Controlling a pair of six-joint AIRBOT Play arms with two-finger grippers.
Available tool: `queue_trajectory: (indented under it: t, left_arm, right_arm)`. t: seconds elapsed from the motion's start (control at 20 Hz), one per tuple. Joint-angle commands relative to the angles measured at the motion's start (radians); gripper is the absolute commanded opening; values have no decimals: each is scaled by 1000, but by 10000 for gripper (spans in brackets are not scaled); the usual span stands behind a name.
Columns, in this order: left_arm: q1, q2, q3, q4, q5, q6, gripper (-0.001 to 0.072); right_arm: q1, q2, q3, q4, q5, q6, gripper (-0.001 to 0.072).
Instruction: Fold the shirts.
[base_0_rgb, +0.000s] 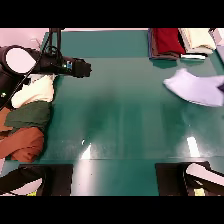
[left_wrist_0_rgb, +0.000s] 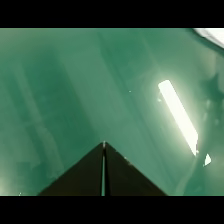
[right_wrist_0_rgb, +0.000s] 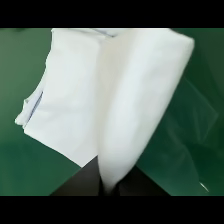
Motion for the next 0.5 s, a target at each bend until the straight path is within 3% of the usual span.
queue_trajectory:
  t: [0.0,0.35,0.4,0.45]
  left_arm:
    - [-1,0,0,-2,17,-11,26]
    - [-1,0,0,-2,7,-6,27]
    - [-1,0,0,-1,1,-6,27]
    - [-1,0,0,-1,-4,-5,27]
  right_arm:
    - [-203,86,-115,-11,-63,-1,12]
    - [-113,177,-227,-270,-10,104,27]
    - [-93,183,-227,-304,11,103,168]
    - [-78,190,-227,-351,27,103,408]
